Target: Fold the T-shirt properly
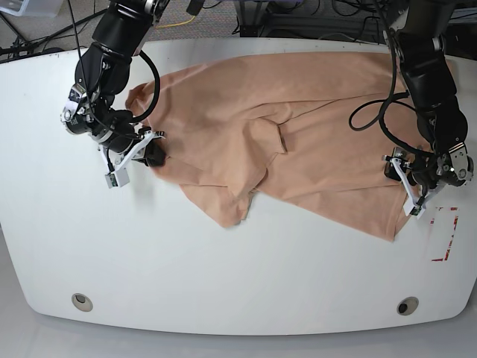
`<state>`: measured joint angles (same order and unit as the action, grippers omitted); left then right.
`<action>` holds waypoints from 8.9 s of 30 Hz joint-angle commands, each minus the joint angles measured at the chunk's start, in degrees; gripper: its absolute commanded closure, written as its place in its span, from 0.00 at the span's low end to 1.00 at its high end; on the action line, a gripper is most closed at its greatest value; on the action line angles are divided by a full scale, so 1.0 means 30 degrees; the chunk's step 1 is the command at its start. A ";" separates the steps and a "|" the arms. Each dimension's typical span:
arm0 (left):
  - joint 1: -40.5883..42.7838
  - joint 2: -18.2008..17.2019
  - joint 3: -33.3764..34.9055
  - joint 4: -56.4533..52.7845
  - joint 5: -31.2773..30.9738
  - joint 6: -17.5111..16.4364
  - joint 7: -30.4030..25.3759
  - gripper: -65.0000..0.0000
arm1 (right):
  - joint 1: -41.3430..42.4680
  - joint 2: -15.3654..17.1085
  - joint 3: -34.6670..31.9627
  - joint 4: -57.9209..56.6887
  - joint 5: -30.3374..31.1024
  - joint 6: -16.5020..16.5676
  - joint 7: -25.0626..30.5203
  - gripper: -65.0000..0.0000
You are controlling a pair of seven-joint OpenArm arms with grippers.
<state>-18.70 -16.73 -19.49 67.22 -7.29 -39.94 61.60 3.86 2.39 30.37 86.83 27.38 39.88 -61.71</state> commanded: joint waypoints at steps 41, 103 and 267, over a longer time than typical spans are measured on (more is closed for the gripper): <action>0.0064 -0.0386 -0.0025 0.3190 -0.0134 -0.0019 -0.1150 1.00 | 0.0633 0.0946 0.0060 0.0406 0.0472 0.0041 0.0425 1.00; -0.0229 -0.0357 0.1645 -0.0239 0.0774 -0.0019 -0.0388 0.88 | 0.1718 0.1620 -0.0057 0.0289 0.0413 0.0041 0.0425 1.00; -0.3716 0.0288 -0.3454 -0.4722 0.0657 -0.0019 -0.3641 0.54 | -0.4817 0.1884 -0.1611 0.8992 -0.0905 0.0041 -0.1715 1.00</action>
<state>-27.70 -14.96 -29.85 53.98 -4.38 -39.92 52.62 -11.33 7.33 25.28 112.77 23.94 40.07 -67.79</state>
